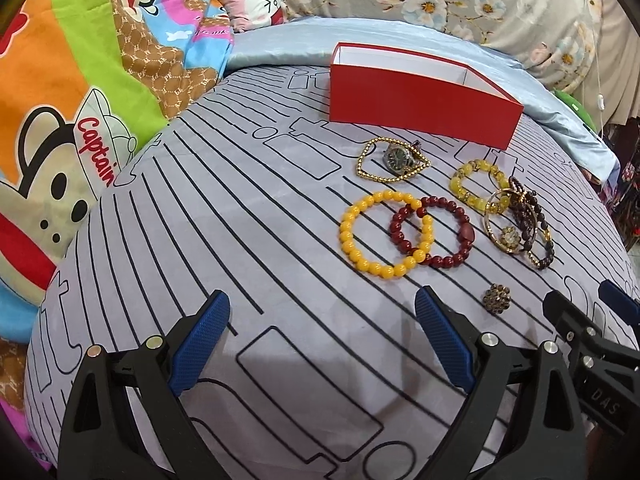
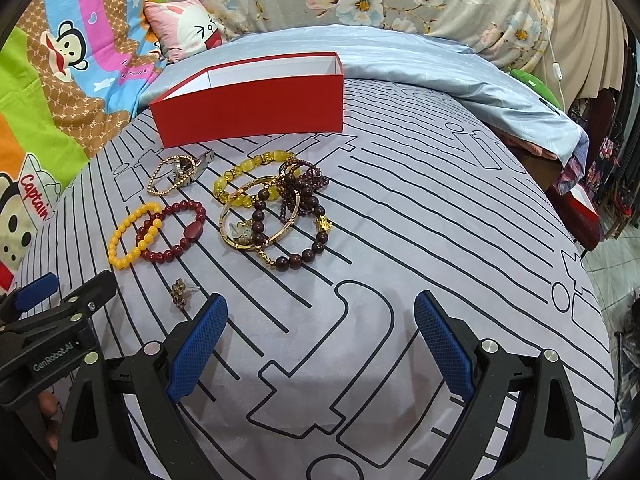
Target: Organize jewelry
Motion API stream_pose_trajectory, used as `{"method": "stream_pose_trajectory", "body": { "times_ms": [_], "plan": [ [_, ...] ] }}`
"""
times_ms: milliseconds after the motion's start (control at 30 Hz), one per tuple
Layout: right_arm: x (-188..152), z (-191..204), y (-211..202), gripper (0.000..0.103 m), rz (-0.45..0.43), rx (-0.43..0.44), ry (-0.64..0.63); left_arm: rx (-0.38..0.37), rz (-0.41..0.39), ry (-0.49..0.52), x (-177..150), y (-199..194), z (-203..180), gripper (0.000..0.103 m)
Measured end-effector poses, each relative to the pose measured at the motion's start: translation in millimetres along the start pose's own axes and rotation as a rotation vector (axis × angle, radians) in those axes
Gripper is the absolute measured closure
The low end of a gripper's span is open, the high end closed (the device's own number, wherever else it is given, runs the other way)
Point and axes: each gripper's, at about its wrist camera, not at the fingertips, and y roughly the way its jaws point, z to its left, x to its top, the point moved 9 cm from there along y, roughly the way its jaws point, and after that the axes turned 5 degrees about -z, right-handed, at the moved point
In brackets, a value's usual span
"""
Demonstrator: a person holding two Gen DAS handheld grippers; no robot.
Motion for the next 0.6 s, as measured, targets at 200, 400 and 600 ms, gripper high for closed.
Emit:
{"method": "stream_pose_trajectory", "body": {
  "times_ms": [200,400,600],
  "plan": [
    [1,0,1,0.012,0.004,0.003,0.003,0.013,-0.010,0.030,1,-2,-2,0.013],
    [2,-2,1,0.012,0.007,0.004,0.016,0.010,-0.012,0.050,4,-3,-12,0.013],
    [1,-4,-1,0.012,0.008,0.001,0.009,0.012,-0.027,0.069,7,-7,-19,0.013]
  ]
}}
